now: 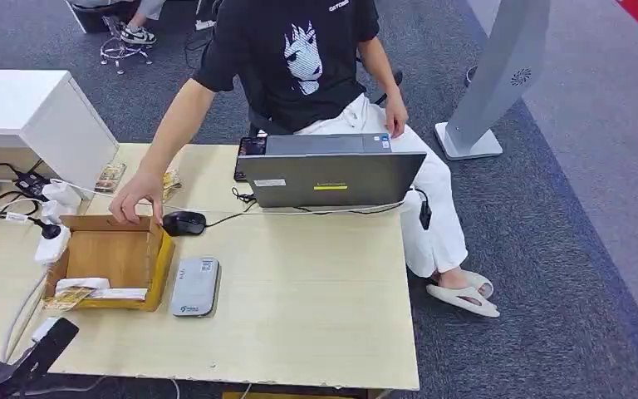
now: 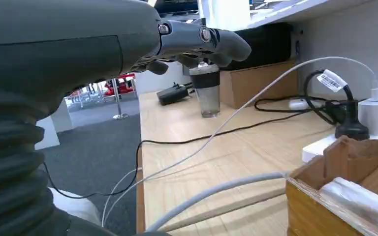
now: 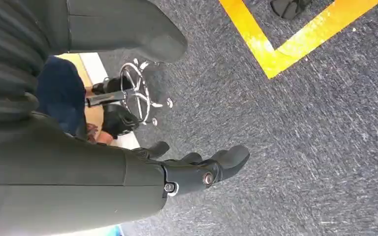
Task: Pass the card to the sensor for recognition and then transmit it.
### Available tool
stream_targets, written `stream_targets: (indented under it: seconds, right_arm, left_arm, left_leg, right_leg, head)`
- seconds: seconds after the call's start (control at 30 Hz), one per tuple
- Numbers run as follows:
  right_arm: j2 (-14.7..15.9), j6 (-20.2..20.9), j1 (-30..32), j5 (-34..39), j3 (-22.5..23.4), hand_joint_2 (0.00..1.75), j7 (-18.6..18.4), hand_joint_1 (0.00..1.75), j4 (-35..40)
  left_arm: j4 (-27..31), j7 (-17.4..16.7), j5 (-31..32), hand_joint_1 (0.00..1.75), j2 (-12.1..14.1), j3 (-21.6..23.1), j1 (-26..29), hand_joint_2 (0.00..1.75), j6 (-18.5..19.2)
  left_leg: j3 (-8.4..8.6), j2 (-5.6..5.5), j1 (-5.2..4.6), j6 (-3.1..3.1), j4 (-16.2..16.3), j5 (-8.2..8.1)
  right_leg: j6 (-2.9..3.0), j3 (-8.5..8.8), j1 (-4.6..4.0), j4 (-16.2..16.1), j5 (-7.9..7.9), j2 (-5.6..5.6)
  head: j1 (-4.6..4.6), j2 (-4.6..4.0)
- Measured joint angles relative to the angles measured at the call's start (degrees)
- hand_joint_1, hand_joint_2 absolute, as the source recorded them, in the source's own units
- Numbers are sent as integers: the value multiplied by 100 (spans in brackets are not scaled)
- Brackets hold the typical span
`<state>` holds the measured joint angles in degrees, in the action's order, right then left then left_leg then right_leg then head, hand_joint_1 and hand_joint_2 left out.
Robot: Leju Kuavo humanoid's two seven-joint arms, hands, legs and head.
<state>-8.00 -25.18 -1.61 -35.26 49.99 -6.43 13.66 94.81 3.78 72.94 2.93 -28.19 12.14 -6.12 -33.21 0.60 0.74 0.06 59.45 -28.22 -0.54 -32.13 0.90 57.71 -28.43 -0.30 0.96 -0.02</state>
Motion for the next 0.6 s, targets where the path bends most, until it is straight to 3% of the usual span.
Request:
stream_targets:
  seconds: [0.6]
  right_arm:
    - [11, 0, 0, -13, 4, 175, 0, 0, 0]
  left_arm:
    - [-279, -24, 2, 0, 0, 22, -67, 175, -13]
  left_leg:
    - [0, 0, 0, 0, 0, 0]
  right_leg:
    - [0, -1, 0, 0, 0, 2]
  head:
    - [0, 0]
